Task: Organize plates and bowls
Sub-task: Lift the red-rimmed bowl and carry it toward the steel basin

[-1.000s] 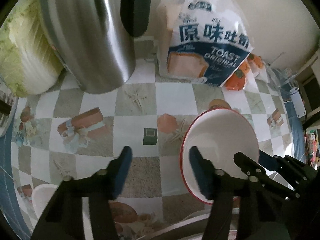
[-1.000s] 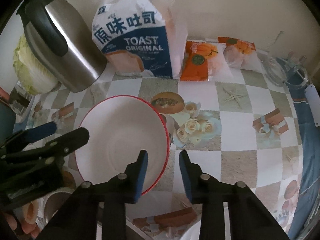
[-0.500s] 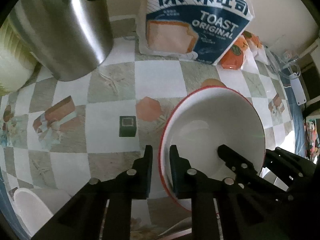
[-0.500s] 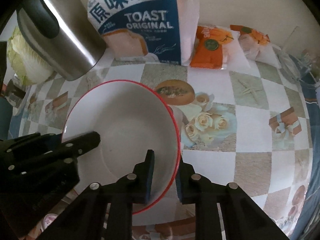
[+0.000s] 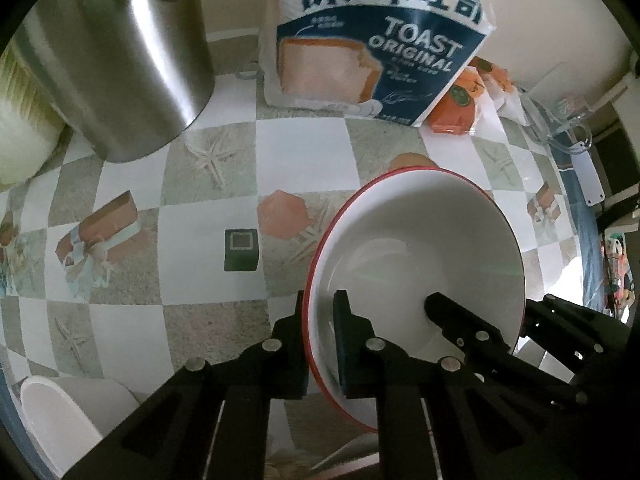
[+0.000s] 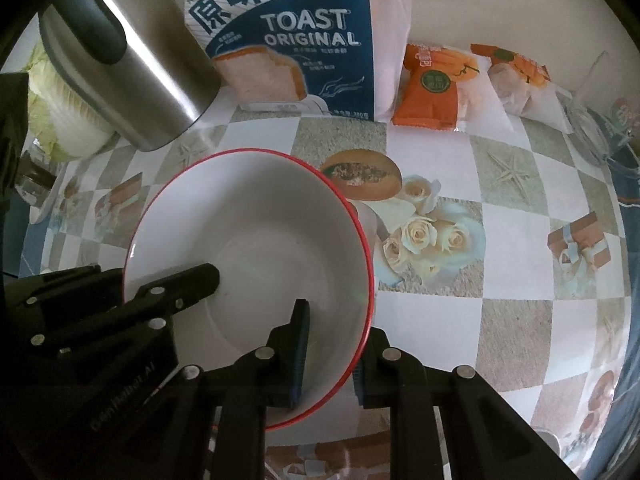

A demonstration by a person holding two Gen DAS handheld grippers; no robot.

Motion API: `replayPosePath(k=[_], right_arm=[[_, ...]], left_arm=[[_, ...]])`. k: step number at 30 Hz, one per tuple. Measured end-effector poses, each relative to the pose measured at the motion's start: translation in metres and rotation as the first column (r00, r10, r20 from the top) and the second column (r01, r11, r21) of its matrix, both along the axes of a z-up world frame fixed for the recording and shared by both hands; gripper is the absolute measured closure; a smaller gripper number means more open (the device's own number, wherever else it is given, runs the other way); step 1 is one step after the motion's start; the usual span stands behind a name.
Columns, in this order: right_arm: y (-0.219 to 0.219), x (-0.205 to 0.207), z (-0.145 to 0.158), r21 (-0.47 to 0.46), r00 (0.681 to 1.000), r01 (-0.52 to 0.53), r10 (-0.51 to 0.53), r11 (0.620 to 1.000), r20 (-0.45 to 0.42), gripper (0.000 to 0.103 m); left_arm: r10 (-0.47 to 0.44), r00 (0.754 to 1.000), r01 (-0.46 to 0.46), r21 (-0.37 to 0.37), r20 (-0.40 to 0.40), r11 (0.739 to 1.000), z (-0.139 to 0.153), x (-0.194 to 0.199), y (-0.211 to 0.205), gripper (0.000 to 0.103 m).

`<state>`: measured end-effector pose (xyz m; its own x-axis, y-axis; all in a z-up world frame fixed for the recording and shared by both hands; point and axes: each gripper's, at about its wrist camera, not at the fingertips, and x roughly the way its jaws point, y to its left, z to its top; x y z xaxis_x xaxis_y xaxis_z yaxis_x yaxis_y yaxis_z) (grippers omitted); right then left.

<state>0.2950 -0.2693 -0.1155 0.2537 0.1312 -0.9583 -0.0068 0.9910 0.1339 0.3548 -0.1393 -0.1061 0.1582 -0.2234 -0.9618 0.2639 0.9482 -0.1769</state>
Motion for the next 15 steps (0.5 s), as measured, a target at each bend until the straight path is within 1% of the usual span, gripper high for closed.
replayPosePath(k=[1, 5, 11, 15], right_arm=[[-0.001, 0.0, 0.002, 0.005, 1.0, 0.003, -0.003, 1.0, 0.005, 0.083], [-0.006, -0.001, 0.014, 0.007, 1.0, 0.013, -0.013, 1.0, 0.025, 0.083], [-0.006, -0.009, 0.044, -0.012, 0.998, 0.012, -0.012, 1.0, 0.068, 0.083], [0.004, -0.018, 0.067, -0.024, 0.995, -0.009, 0.011, 1.0, 0.096, 0.083]], left_arm=[[-0.005, 1.0, 0.005, 0.0, 0.006, 1.0, 0.006, -0.005, 0.005, 0.092], [-0.01, 1.0, 0.01, -0.014, 0.027, 1.0, 0.022, -0.008, 0.002, 0.092], [-0.016, 0.997, 0.017, -0.018, 0.082, 1.0, 0.057, -0.017, 0.002, 0.092], [-0.009, 0.994, 0.012, -0.022, 0.11, 1.0, 0.077, -0.028, 0.013, 0.092]])
